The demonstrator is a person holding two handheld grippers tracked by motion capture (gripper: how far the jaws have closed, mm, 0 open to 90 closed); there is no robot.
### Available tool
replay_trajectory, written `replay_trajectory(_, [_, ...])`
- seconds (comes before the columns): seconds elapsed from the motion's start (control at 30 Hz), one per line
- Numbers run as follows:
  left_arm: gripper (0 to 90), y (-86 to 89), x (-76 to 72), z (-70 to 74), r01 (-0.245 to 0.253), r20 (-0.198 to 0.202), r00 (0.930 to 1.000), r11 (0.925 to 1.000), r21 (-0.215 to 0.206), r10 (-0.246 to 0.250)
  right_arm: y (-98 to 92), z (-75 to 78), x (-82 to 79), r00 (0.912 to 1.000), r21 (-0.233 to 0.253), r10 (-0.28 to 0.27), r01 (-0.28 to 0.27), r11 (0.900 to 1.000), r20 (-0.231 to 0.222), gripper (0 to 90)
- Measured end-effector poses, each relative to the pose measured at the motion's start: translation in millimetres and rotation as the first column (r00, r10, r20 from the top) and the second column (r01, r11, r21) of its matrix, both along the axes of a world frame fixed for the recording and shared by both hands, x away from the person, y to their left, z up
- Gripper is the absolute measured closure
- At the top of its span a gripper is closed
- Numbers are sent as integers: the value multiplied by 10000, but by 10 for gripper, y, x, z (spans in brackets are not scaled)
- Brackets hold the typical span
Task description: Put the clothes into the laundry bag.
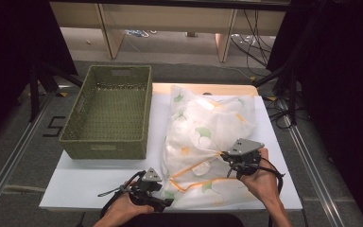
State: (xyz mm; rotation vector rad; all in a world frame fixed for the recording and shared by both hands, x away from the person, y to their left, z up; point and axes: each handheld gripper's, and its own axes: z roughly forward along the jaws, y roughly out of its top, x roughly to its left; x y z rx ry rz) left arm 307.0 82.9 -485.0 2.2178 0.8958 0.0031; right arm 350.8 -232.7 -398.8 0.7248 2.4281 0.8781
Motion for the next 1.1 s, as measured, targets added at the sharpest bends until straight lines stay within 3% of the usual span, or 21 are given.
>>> replay_trajectory(0.1, [309, -23, 28, -9, -20, 85, 10000, 9999, -159, 21, -10, 12, -4, 9999, 114, -105, 105, 9999, -2, 892])
replay_trajectory(0.13, [315, -23, 33, -3, 59, 71, 10000, 9999, -93, -59, -20, 17, 14, 9998, 56, 123, -124, 9999, 185, 892])
replay_trajectory(0.17, [336, -41, 22, -7, -149, 61, 9999, 9998, -142, 150, -25, 24, 9, 9998, 45, 43, -44, 10000, 188, 892])
replay_trajectory(0.23, [351, -67, 23, -11, -22, 17, 10000, 9994, -342, 23, -37, 32, -2, 10000, 93, 14, -15, 10000, 52, 892])
replay_trajectory(0.27, [363, -70, 25, -14, -78, 11, 10000, 9997, -227, 78, -38, 32, -7, 10000, 205, -96, 96, 9997, -1, 891])
replay_trajectory(0.3, [402, -82, 19, -11, -125, -65, 9999, 9991, -409, 123, -42, 35, 0, 10000, 170, 52, -54, 9998, 75, 891])
replay_trajectory(0.4, [461, -78, 22, -12, -199, -147, 9997, 9990, -391, 194, -42, 41, 10, 9997, 139, 195, -197, 9997, 159, 891])
replay_trajectory(0.43, [496, -58, 26, -1, -10, -246, 9997, 9995, -328, 2, -41, 38, 13, 9997, 140, 163, -165, 9998, 175, 891])
replay_trajectory(0.5, [540, -62, 20, -9, -364, -503, 9982, 9975, -610, 334, -37, 26, 4, 9999, 122, 114, -114, 9999, 4, 890])
replay_trajectory(0.57, [585, -32, 35, -4, -376, -668, 9972, 9978, -540, 339, -42, 8, 2, 10000, 115, 97, -97, 9999, -16, 890])
replay_trajectory(0.63, [638, -5, 37, -10, -386, -595, 9976, 9974, -610, 349, -49, -6, -11, 9998, 122, 111, -109, 9999, -163, 890])
replay_trajectory(0.7, [708, 9, 51, -23, -102, -649, 9979, 9976, -685, 57, -50, -13, -8, 9997, 91, 205, -204, 9998, -127, 890])
replay_trajectory(0.77, [798, 30, 58, -30, -189, -804, 9967, 9948, -1002, 108, -48, -14, -23, 9997, 80, 168, -166, 9998, -198, 890])
replay_trajectory(0.8, [838, 39, 57, -26, -218, -754, 9971, 9937, -1097, 135, -41, -23, -23, 9995, 70, 194, -192, 9998, -254, 890])
replay_trajectory(0.83, [851, 54, 61, -21, -169, -557, 9984, 9956, -918, 118, -40, -31, -13, 9991, -31, 365, -366, 9993, -204, 890])
replay_trajectory(0.87, [853, 67, 72, -23, -66, -554, 9985, 9928, -1197, -1, -37, -30, -28, 9988, -66, 322, -325, 9995, -366, 890])
replay_trajectory(1.0, [856, 137, 68, 2, -537, -712, 9965, 9871, -1508, 433, -3, -101, -64, 9920, -455, 855, -900, 9949, -925, 887])
replay_trajectory(1.03, [856, 159, 60, 18, -642, -663, 9963, 9865, -1509, 547, 9, -134, -89, 9900, -558, 766, -837, 9949, -1183, 888])
replay_trajectory(1.1, [859, 191, 25, 50, -700, -633, 9962, 9824, -1733, 598, 26, -205, -103, 9813, -1157, 942, -1145, 9867, -1678, 889])
